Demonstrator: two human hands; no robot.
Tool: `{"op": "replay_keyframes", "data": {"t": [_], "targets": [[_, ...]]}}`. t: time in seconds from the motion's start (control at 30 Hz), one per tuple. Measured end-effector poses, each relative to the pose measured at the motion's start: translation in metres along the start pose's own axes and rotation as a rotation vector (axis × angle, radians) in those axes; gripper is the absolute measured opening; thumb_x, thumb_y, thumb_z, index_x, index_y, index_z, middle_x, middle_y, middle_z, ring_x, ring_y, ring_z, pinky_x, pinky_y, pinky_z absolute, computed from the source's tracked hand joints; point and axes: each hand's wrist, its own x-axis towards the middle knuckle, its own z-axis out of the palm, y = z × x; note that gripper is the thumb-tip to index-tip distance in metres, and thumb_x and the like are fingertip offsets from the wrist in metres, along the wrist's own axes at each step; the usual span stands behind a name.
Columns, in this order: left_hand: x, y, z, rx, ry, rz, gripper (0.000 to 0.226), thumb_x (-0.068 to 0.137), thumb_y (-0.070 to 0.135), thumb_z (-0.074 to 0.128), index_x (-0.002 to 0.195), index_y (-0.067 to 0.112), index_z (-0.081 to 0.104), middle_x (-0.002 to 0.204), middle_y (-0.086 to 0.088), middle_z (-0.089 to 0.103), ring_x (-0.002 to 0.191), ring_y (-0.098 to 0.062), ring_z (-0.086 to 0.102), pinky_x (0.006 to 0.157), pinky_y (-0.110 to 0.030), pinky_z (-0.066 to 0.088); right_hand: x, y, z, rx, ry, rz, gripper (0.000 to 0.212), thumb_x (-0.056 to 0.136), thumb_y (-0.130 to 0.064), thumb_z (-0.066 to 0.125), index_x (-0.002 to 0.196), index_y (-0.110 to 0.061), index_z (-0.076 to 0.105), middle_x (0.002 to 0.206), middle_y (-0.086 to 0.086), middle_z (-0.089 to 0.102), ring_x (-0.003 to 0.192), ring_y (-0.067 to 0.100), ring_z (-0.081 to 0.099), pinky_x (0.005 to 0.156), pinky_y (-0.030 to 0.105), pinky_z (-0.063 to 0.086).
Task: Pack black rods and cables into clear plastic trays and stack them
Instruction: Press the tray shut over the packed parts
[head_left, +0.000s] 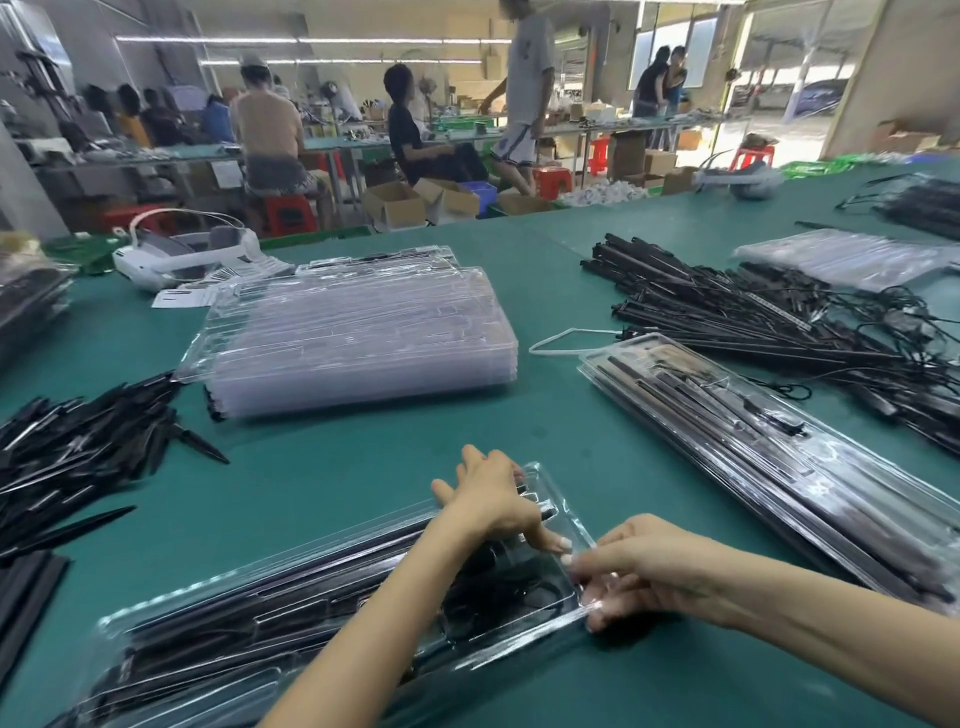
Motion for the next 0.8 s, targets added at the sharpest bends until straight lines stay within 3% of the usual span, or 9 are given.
{"op": "replay_keyframes", "data": {"t": [0.3, 0.43, 0.6, 0.7, 0.8], "targets": [[-0.003, 0.0, 0.003, -0.006, -0.014, 0.021, 0.08, 0.054, 0.045, 0.089, 0.119, 0.023, 0.049, 0.114, 0.002, 0.029, 0.104, -0.019, 0.032, 0.091, -0.034, 0.022, -0.006, 0.008, 0.01, -0.116, 0.08, -0.119, 0.022, 0.088, -0.007, 0.063, 0.068, -0.004, 0.057, 0.052, 0.008, 0.063, 0.04, 0.017, 0.059, 0.041, 0.021, 0.043], [-0.002, -0.002, 0.002, -0.011, -0.012, 0.024, 0.085, 0.053, 0.047, 0.089, 0.122, 0.025, 0.046, 0.111, 0.005, 0.025, 0.098, -0.016, 0.026, 0.094, -0.035, 0.023, -0.008, 0.005, 0.006, -0.128, 0.005, -0.128, 0.017, 0.09, -0.009, 0.062, 0.074, -0.004, 0.058, 0.055, 0.006, 0.064, 0.044, 0.015, 0.061, 0.043, 0.016, 0.043], [-0.003, -0.005, 0.001, -0.031, -0.004, 0.045, 0.084, 0.054, 0.049, 0.088, 0.123, 0.026, 0.045, 0.111, 0.005, 0.025, 0.103, -0.019, 0.03, 0.1, -0.036, 0.024, -0.008, -0.001, -0.001, -0.114, -0.092, -0.081, 0.02, 0.091, -0.013, 0.062, 0.074, -0.002, 0.061, 0.059, 0.006, 0.063, 0.049, 0.016, 0.064, 0.046, 0.014, 0.046], [-0.01, -0.015, -0.006, -0.138, 0.019, 0.137, 0.081, 0.062, 0.047, 0.085, 0.127, 0.026, 0.042, 0.119, 0.003, 0.024, 0.118, -0.022, 0.037, 0.107, -0.036, 0.032, -0.003, 0.002, -0.001, -0.126, -0.075, -0.093, 0.023, 0.09, -0.014, 0.063, 0.07, -0.003, 0.061, 0.06, 0.008, 0.063, 0.046, 0.016, 0.063, 0.044, 0.015, 0.045], [-0.028, -0.04, -0.031, -0.227, 0.191, 0.23, 0.068, 0.071, 0.046, 0.078, 0.127, 0.028, 0.043, 0.125, 0.003, 0.028, 0.125, -0.016, 0.037, 0.112, -0.033, 0.028, 0.002, 0.005, -0.002, -0.116, -0.044, -0.102, 0.021, 0.088, -0.009, 0.065, 0.068, -0.002, 0.062, 0.06, 0.013, 0.063, 0.043, 0.016, 0.061, 0.041, 0.015, 0.044]]}}
